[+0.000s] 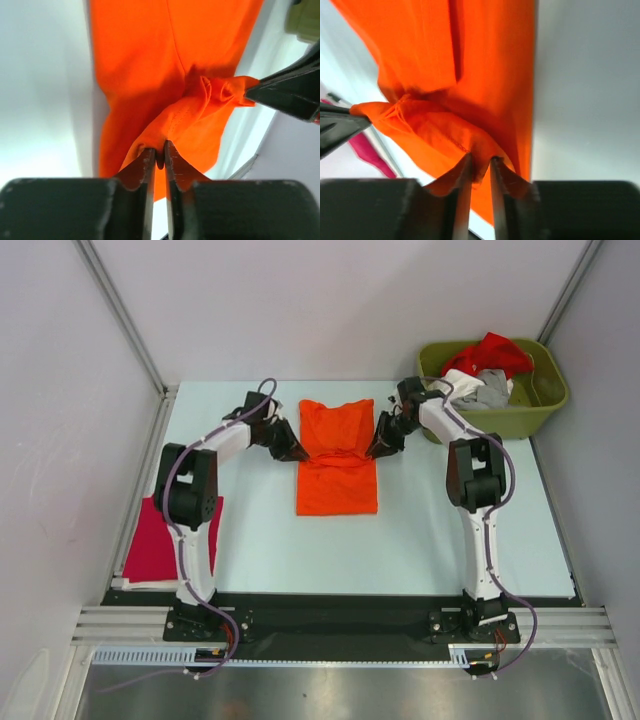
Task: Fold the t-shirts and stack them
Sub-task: Fold the tshirt
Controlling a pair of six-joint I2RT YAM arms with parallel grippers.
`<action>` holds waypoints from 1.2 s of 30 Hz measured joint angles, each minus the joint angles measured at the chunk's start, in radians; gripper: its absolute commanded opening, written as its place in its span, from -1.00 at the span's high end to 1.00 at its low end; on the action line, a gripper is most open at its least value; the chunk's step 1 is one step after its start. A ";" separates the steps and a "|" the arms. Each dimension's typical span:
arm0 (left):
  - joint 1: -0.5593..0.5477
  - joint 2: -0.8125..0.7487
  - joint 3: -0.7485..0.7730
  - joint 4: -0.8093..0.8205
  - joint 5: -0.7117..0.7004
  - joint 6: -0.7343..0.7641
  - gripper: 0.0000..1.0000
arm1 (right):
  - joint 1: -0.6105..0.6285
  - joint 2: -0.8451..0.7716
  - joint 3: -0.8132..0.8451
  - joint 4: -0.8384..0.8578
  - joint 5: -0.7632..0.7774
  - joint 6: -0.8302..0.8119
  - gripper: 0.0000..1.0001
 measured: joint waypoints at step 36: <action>-0.034 0.175 0.126 0.156 0.052 0.178 0.49 | 0.039 0.031 -0.086 0.299 0.109 0.025 0.80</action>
